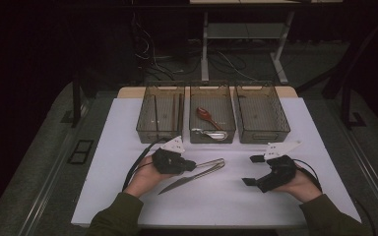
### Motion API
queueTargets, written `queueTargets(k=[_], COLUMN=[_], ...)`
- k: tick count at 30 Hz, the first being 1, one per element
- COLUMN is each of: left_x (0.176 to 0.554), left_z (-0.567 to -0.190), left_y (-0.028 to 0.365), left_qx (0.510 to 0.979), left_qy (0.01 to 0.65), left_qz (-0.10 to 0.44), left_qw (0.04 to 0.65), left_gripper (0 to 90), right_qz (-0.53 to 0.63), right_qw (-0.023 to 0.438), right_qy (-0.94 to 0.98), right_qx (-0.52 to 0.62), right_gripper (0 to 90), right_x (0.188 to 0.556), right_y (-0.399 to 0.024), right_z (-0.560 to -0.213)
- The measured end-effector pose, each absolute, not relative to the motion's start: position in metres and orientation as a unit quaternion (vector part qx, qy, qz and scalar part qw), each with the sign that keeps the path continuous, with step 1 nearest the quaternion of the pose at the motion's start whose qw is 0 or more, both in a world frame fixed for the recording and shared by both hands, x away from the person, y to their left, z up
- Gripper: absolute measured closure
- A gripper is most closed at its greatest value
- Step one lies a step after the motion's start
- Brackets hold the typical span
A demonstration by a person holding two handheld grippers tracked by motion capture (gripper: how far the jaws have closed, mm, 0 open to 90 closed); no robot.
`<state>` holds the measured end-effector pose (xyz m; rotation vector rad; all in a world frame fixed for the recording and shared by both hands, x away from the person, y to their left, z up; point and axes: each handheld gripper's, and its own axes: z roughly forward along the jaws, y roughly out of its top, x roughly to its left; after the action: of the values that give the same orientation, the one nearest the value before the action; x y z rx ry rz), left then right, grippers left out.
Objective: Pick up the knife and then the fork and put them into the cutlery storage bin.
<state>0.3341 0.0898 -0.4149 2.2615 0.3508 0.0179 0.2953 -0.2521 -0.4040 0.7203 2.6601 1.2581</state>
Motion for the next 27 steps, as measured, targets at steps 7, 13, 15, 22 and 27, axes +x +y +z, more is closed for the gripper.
queueTargets(k=[7, 13, 15, 22, 27], left_x=[0.326, 0.320, 0.319, 0.313, 0.309], left_z=[-0.402, -0.397, -0.396, -0.394, -0.396], left_y=[0.069, 0.051, 0.048, 0.043, 0.037], left_qx=[0.902, 0.909, 0.909, 0.912, 0.914], left_qy=[0.094, 0.050, 0.037, 0.022, 0.014], left_qz=[-0.008, -0.012, -0.009, -0.007, -0.013], left_qw=[0.422, 0.414, 0.414, 0.410, 0.406], left_gripper=[84.2, 84.2, 84.2, 84.2, 84.2], right_qz=[0.408, 0.396, 0.385, 0.346, 0.327], right_qw=[0.019, -0.013, -0.020, -0.074, -0.089], right_qy=[0.895, 0.910, 0.916, 0.931, 0.937], right_qx=[0.179, 0.124, 0.108, 0.086, 0.083], right_gripper=[22.2, 29.9, 32.4, 46.5, 60.7], right_x=[0.310, 0.321, 0.324, 0.329, 0.328], right_y=[-0.225, -0.203, -0.196, -0.182, -0.177], right_z=[-0.391, -0.386, -0.386, -0.397, -0.402])
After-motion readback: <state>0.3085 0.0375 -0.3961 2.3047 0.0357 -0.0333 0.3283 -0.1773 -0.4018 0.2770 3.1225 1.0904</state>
